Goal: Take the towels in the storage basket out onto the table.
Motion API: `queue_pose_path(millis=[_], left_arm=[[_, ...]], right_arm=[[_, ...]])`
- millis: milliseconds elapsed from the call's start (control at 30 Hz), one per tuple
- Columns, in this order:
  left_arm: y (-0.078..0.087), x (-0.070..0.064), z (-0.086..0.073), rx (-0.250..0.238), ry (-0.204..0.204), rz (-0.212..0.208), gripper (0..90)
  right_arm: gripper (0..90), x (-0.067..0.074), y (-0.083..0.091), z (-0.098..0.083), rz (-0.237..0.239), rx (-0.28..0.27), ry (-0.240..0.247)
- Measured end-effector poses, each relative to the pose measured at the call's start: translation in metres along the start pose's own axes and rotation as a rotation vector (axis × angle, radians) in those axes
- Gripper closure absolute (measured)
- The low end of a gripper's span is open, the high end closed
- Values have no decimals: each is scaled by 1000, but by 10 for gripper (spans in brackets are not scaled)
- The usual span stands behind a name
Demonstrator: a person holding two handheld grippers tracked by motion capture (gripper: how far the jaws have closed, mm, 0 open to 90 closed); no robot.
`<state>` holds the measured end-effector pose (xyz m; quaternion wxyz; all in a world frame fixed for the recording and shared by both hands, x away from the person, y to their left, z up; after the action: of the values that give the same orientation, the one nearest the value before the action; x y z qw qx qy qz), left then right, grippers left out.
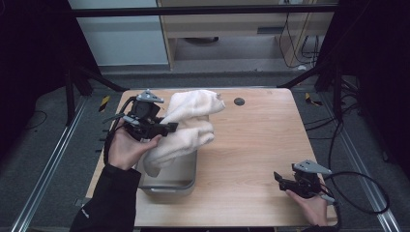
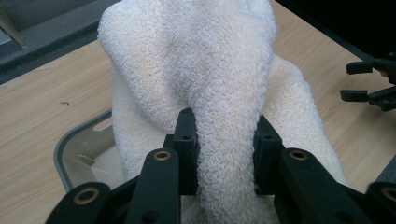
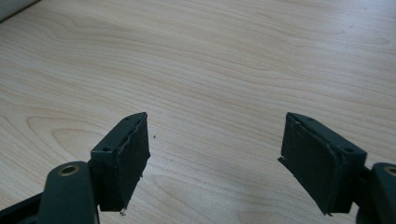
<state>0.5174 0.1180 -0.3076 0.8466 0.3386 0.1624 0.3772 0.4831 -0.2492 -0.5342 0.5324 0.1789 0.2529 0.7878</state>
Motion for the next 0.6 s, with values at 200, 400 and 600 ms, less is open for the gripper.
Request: queue_pose_path(millis=[200,400,600], left_arm=[[1,-10,9,0,-20,-10,693],[0,-19,16,-5,-36,-28,693],[-2,-32,25,-1,-59,-39,693]], right_arm=[[232,0,0,0,-3,0,5],[221,-2,0,0,-16,-3,10],[213,-3,1,0,-24,-8,22]])
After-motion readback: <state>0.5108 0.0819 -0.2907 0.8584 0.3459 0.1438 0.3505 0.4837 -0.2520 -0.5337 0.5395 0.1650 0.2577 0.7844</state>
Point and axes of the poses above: each handheld gripper's, and its own axes: y roughly backward along the jaws, z roughly out of its top, x roughly to its left, the point moved 9 cm from there along -y, roughly forward along the jaws
